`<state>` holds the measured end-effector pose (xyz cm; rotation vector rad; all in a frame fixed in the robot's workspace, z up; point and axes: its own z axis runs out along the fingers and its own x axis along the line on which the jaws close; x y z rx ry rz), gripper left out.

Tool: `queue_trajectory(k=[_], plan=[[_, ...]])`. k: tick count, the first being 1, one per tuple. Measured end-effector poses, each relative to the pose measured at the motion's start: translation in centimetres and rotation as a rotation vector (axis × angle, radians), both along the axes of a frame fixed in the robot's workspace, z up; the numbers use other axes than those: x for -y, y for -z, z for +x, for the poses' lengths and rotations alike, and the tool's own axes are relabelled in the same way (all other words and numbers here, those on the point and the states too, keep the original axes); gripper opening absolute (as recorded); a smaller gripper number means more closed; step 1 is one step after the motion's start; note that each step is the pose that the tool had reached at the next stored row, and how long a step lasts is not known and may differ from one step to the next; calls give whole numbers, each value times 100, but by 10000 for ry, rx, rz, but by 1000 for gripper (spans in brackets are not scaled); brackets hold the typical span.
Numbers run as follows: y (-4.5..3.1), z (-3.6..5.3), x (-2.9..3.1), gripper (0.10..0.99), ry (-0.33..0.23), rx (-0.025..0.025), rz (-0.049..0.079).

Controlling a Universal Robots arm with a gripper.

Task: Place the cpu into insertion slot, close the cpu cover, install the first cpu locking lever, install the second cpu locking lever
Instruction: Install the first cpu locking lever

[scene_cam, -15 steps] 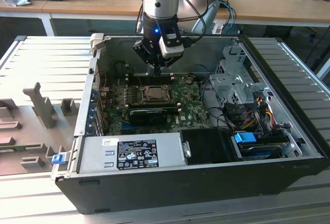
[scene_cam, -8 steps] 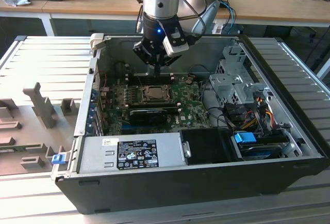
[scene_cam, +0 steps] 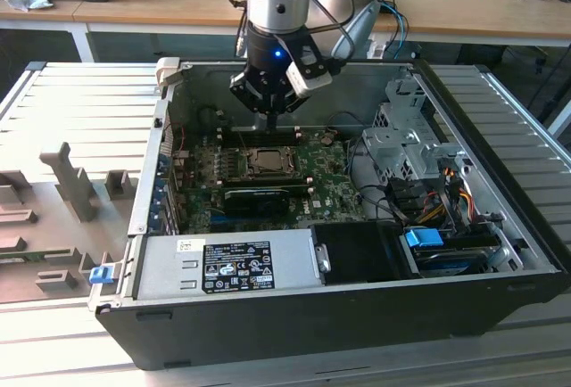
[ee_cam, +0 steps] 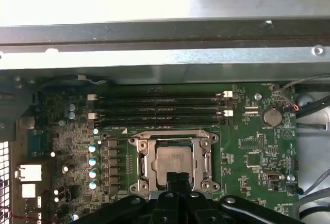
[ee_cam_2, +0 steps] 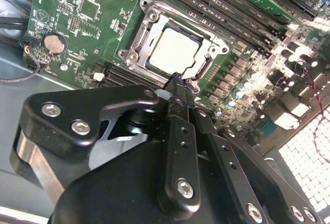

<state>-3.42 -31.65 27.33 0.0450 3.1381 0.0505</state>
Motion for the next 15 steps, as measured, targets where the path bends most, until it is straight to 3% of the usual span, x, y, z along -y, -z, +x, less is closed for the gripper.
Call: queue_trajectory(k=[15], plan=[[0, -57, 0, 106, -15, 5, -1]])
